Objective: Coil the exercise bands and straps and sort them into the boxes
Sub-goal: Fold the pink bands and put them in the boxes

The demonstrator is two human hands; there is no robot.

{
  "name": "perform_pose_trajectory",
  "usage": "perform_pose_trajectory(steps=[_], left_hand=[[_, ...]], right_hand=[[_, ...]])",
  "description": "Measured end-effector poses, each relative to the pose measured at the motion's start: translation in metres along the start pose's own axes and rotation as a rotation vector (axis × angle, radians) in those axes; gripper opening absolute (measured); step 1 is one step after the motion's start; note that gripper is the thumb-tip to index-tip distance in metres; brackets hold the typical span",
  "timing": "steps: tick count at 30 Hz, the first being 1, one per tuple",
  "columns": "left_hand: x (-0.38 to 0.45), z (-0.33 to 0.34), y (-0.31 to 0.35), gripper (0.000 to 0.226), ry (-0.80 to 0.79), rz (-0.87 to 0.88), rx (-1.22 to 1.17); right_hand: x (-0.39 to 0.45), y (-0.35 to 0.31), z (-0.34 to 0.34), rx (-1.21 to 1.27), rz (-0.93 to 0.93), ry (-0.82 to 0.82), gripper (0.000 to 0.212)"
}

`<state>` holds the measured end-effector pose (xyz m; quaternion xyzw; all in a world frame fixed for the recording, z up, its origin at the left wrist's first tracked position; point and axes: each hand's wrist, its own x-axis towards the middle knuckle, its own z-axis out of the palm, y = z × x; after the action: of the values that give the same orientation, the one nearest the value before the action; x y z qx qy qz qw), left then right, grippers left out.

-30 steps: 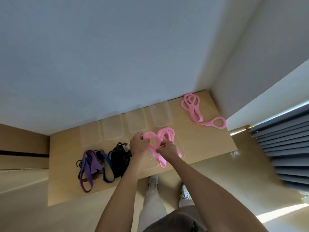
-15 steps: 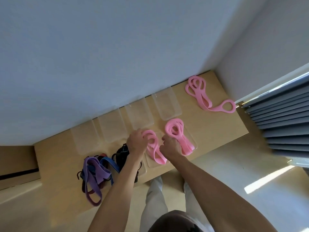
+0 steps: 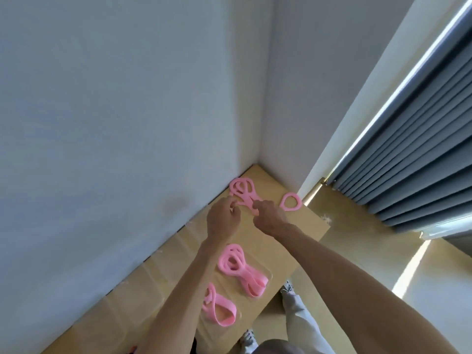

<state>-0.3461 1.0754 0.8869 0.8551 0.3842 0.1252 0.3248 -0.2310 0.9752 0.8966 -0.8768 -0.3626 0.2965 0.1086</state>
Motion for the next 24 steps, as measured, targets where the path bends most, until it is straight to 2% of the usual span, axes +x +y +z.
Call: perform_pose_trajectory(steps=[4,7,13,15,19,21,24], left_hand=[[0.037,0.060,0.022,0.015,-0.157,0.066,0.099],[0.055,0.111,0.031,0.021,-0.306,0.052,0.201],[0.073,0.181,0.029,0.027,-0.618,0.071,0.588],[0.072,0.190,0.022,0.030,-0.614,0.091,0.685],[0.075,0.195,0.015,0.029,-0.513,0.104,0.697],[0.080,0.187,0.017,0.030,-0.447,0.085,0.591],[0.091,0.157,0.028,0.019,-0.323,-0.042,0.256]], right_hand=[[0.025,0.063,-0.009,0.151,0.177,0.041,0.036],[0.041,0.105,-0.005,0.202,0.290,0.027,0.040],[0.075,0.154,-0.003,0.273,0.378,-0.058,0.046],[0.084,0.160,-0.004,0.265,0.378,-0.081,0.045],[0.101,0.162,-0.009,0.264,0.357,-0.118,0.042],[0.105,0.158,-0.013,0.272,0.344,-0.122,0.045],[0.107,0.145,-0.020,0.261,0.267,-0.101,0.058]])
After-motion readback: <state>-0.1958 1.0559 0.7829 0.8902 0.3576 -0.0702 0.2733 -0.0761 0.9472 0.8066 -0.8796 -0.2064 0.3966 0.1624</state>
